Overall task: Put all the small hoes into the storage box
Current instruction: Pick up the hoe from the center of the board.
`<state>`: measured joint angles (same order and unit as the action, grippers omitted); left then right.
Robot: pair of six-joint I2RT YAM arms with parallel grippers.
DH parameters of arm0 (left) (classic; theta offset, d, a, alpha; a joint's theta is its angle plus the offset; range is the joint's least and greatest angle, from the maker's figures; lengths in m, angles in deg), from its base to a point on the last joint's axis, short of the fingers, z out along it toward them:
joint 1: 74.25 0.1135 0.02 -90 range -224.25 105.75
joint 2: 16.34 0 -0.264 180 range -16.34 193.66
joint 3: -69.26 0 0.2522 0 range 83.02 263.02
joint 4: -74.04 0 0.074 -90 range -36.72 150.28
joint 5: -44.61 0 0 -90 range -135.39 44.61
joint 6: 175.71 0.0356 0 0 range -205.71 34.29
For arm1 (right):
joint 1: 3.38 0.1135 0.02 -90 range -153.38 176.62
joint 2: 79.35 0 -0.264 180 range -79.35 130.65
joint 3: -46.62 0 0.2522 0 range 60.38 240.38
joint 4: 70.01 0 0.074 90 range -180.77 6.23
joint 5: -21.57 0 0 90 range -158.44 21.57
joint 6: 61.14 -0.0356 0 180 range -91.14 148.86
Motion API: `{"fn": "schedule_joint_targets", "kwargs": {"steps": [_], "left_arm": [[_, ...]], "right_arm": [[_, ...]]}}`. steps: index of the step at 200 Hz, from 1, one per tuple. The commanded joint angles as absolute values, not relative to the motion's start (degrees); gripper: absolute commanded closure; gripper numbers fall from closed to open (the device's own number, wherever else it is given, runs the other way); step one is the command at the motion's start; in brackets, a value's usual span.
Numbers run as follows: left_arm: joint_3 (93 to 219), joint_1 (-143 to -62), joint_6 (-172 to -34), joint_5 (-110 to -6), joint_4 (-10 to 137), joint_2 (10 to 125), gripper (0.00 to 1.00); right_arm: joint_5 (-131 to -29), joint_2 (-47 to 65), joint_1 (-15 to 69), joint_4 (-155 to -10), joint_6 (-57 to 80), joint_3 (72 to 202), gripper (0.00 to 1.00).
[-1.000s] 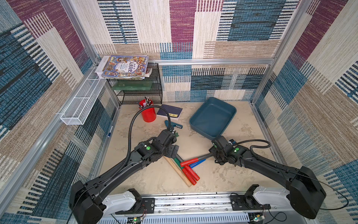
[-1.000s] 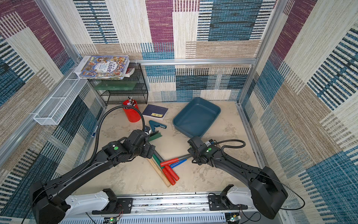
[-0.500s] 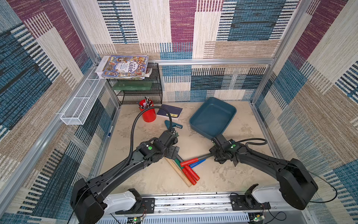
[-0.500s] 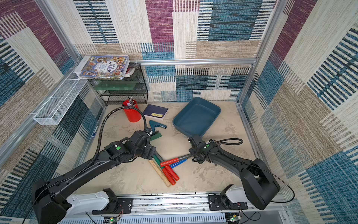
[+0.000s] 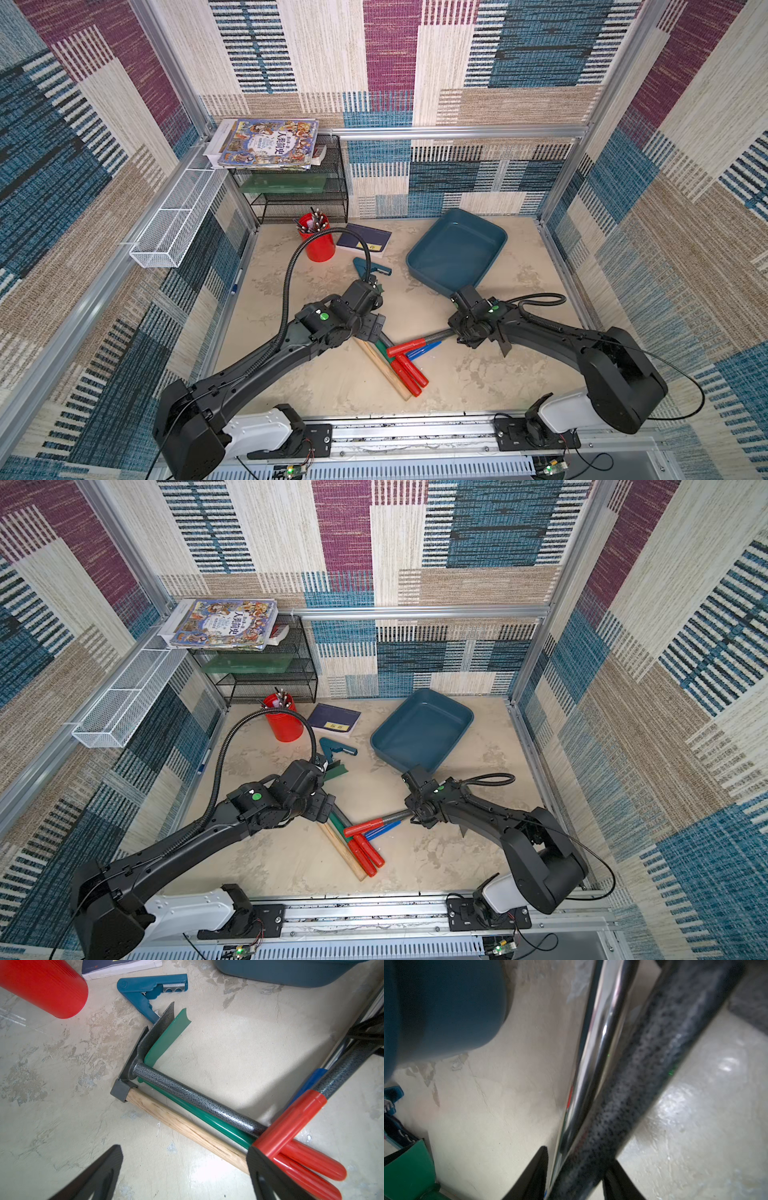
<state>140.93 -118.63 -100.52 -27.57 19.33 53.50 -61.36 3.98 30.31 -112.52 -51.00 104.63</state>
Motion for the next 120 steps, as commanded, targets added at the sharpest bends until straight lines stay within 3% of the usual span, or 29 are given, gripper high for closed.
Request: {"fn": "schedule_joint_targets", "kwargs": {"steps": [1,120], "left_arm": [[140.85,-118.71,-101.03,-26.68,19.24,53.62,0.03],[141.03,-118.79,-101.0,-26.76,19.24,54.5,0.04]], "right_arm": [[-61.13,4.15,30.43,-111.92,-51.3,105.18,0.57],[-57.49,0.36,30.46,-114.25,-51.73,104.51,0.7]]}}
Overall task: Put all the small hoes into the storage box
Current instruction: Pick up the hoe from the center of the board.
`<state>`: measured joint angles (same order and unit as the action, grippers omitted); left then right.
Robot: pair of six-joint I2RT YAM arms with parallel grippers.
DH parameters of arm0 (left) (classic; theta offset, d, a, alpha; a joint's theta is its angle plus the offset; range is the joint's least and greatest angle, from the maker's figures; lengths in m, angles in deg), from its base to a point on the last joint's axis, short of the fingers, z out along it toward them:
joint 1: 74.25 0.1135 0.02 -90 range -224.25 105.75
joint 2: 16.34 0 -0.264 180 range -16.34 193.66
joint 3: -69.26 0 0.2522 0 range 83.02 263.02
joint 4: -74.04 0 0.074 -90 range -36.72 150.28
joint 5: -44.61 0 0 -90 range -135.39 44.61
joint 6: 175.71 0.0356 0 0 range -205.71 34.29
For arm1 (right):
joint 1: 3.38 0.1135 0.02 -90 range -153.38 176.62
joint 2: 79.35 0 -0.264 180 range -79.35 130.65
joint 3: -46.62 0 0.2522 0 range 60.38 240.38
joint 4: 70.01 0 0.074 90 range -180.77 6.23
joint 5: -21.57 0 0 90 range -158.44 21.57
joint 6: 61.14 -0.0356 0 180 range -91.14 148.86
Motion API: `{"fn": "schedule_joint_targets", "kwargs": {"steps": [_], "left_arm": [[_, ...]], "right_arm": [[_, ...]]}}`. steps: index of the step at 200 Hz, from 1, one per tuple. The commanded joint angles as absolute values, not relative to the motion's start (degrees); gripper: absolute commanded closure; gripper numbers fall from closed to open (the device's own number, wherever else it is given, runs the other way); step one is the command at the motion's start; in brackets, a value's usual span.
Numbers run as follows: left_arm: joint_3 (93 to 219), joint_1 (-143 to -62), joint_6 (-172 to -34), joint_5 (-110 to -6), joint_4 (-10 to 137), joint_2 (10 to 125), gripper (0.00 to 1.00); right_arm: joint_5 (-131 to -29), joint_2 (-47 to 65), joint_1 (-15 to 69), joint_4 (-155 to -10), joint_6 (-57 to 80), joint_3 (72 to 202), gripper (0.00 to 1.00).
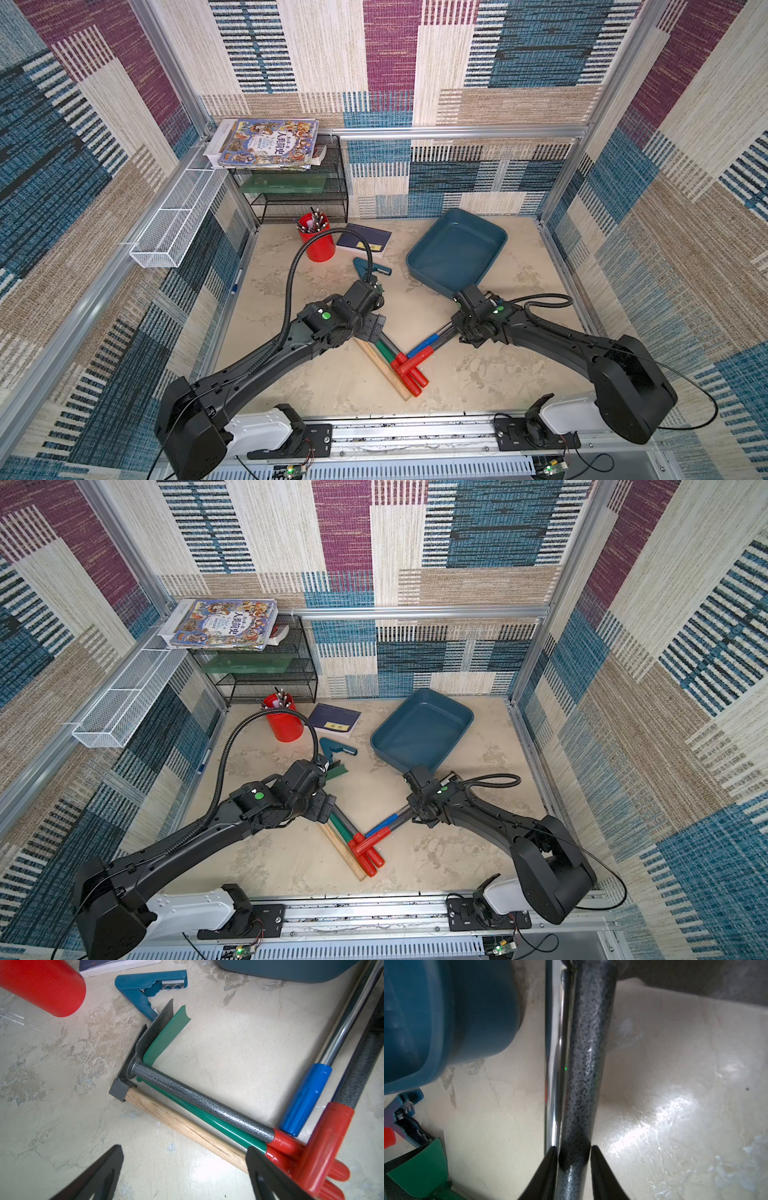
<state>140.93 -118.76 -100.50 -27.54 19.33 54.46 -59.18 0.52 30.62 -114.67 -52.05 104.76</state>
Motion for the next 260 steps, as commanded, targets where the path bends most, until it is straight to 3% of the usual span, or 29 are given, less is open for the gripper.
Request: {"fn": "schedule_joint_targets", "kwargs": {"steps": [1,47,157,223,260], "left_arm": [[140.98,-118.8,-101.04,-26.8,19.24,54.5,0.04],[140.73,-118.9,-100.91,-26.85,19.24,54.53,0.04],[140.28,-118.9,-100.54,-27.0,19.28,55.47,0.04],[140.41,-118.97,-100.12,-26.85,19.23,55.72,0.04],[140.51,-118.97,-100.12,-27.0,19.24,55.81,0.04]], "right_arm": [[-57.51,0.36,30.46,-114.26,-51.69,104.46,0.7],[-58.6,1.34,30.68,-112.73,-51.34,104.11,0.59],[-60.79,0.78,31.46,-112.52,-51.06,100.82,0.65],[-60.8,5.07,30.67,-111.49,-48.25,102.51,0.64],[-60.27,5.16,30.72,-111.9,-48.47,102.36,0.72]]}}
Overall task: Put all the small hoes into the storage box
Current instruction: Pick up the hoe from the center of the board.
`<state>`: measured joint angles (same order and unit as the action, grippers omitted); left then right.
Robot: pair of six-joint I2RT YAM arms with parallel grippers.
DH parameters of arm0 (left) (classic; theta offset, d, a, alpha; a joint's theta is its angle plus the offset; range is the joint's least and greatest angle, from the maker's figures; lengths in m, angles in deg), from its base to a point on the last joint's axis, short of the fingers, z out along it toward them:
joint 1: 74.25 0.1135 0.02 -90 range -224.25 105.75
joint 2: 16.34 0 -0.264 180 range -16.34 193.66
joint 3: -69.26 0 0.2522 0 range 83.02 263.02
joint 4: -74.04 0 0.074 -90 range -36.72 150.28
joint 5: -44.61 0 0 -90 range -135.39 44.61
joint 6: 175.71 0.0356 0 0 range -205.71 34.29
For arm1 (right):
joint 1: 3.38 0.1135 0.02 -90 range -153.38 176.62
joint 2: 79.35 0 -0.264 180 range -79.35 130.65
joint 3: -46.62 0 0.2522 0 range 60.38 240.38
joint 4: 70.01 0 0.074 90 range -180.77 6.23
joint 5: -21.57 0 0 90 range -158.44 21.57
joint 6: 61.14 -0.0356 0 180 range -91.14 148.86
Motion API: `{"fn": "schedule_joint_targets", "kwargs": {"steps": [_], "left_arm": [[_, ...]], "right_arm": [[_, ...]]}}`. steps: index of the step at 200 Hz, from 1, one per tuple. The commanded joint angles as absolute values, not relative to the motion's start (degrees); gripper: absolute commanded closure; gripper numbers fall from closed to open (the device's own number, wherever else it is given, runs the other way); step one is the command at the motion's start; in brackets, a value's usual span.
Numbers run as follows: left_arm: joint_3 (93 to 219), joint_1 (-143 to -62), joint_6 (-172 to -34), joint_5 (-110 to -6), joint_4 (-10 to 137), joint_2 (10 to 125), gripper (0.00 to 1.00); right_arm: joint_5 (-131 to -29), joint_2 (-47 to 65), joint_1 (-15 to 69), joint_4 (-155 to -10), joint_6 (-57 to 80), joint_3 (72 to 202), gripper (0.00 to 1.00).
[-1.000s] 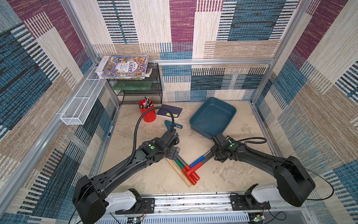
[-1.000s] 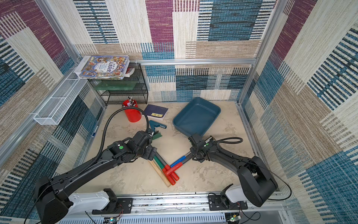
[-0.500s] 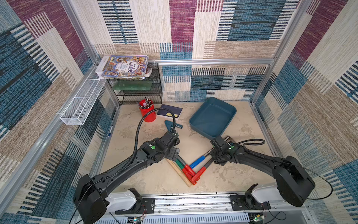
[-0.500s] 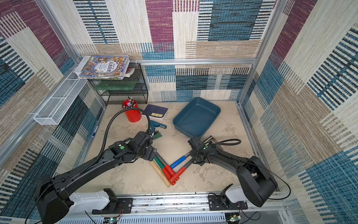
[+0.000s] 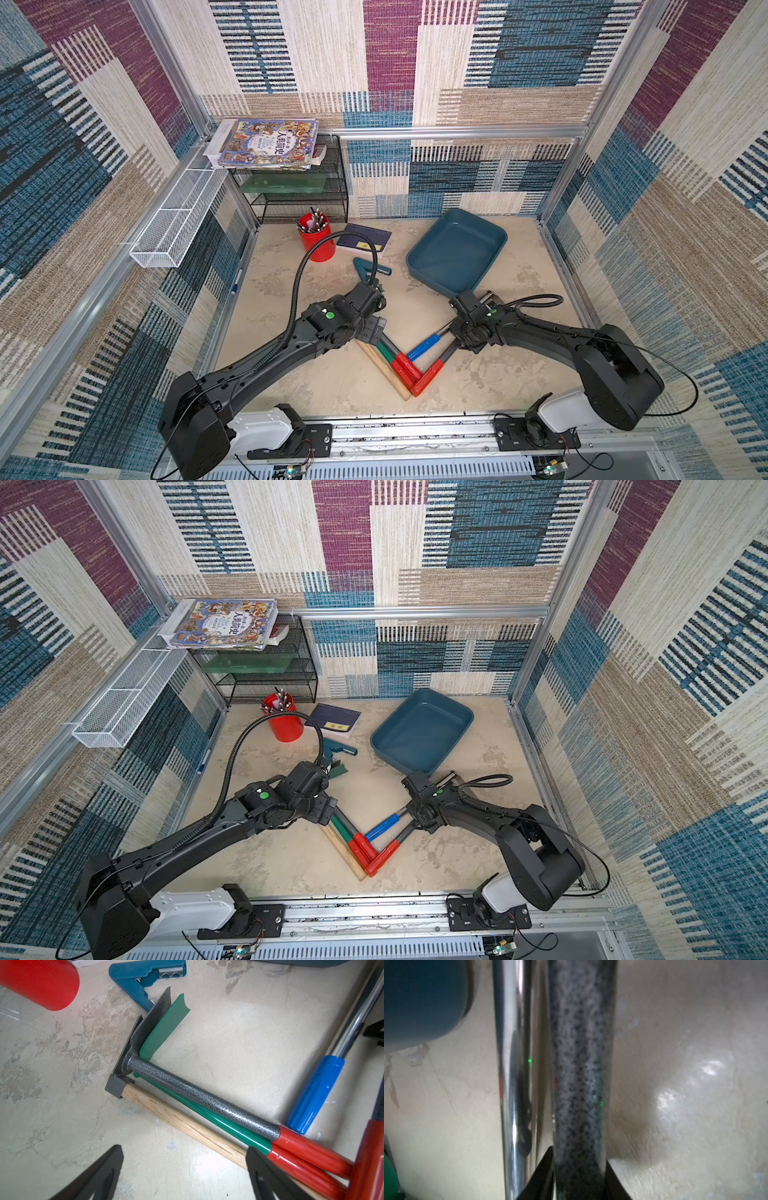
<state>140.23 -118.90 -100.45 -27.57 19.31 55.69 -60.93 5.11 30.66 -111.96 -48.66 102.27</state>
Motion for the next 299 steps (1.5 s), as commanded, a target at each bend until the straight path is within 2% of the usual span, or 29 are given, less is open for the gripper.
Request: {"fn": "schedule_joint_targets", "kwargs": {"steps": [1,44,83,152,192,236,299], "left_arm": [[140.5,-118.89,-100.12,-27.01,19.24,55.86,0.04],[140.6,-118.95,-99.77,-27.38,19.24,56.17,0.04],[140.72,-118.97,-99.91,-28.15,19.32,56.32,0.04],[141.19,-118.95,-99.86,-29.12,19.8,56.29,0.04],[141.75,-118.96,-100.01,-29.75,19.94,55.63,0.03],[142.26,-118.9,-100.21,-29.92,19.55,55.04,0.03],[142.28,-118.9,-100.77,-30.53,18.77,54.54,0.03]], "right_arm": [[-60.22,5.14,30.72,-111.94,-48.48,102.34,0.72],[-58.3,2.23,31.0,-114.19,-48.88,103.14,0.9],[-56.16,-0.88,31.24,-116.87,-48.84,104.32,1.0],[-45.66,-6.26,34.14,-124.71,-47.21,110.11,1.0],[-41.94,-5.6,32.76,-125.06,-38.25,116.56,1.0],[-45.91,-0.97,26.92,-121.77,-27.49,123.74,1.0],[-53.66,9.12,19.8,-119.39,-18.97,134.14,1.0]]}}
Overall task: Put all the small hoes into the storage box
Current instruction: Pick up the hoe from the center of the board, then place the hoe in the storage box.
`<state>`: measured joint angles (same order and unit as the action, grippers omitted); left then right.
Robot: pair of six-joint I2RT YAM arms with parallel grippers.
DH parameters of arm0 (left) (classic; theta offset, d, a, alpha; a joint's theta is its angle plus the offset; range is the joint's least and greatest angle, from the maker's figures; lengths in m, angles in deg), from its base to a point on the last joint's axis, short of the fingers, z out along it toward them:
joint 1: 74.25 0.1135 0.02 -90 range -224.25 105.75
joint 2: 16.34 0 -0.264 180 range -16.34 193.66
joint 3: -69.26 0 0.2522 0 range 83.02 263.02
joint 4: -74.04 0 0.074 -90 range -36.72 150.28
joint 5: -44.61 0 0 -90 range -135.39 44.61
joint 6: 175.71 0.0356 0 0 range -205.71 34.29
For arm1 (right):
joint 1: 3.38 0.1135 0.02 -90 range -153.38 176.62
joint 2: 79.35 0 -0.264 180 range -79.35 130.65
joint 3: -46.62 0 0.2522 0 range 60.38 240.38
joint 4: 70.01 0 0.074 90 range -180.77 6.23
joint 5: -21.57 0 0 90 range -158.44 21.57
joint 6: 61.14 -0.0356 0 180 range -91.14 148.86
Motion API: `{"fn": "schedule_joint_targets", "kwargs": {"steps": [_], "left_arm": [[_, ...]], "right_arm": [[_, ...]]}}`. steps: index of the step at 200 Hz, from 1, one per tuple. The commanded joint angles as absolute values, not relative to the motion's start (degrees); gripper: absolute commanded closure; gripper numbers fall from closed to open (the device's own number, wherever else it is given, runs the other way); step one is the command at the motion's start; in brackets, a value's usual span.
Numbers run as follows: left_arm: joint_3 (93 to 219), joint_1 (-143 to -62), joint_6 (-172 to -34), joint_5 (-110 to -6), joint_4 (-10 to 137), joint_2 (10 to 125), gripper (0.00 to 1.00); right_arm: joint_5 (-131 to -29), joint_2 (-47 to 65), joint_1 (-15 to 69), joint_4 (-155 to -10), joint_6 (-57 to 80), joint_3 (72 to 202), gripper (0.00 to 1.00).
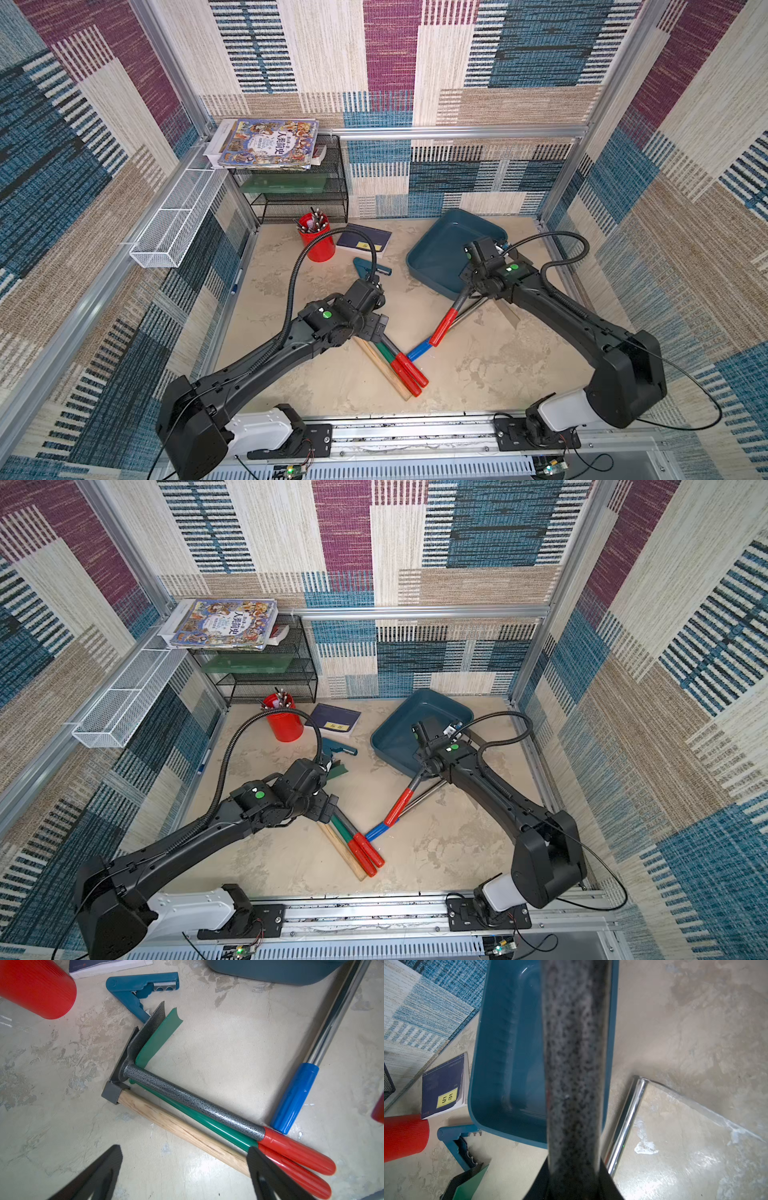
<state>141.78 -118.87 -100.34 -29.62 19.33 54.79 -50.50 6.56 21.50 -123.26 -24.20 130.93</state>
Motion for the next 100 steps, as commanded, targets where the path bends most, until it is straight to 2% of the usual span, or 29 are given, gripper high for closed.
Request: {"fn": "schedule_joint_targets", "kwargs": {"steps": [1,100], "left_arm": [[142.31,-118.9,-100.76,-30.54,18.74,54.56,0.03],[143.4,-118.86,-100.72,-29.64,16.23,53.76,0.02]], "right_arm": [[-53.79,9.22,19.72,-119.29,-18.88,134.27,1.0],[-64.51,29.44,12.45,-125.07,-14.57,159.19,1.0]]}}
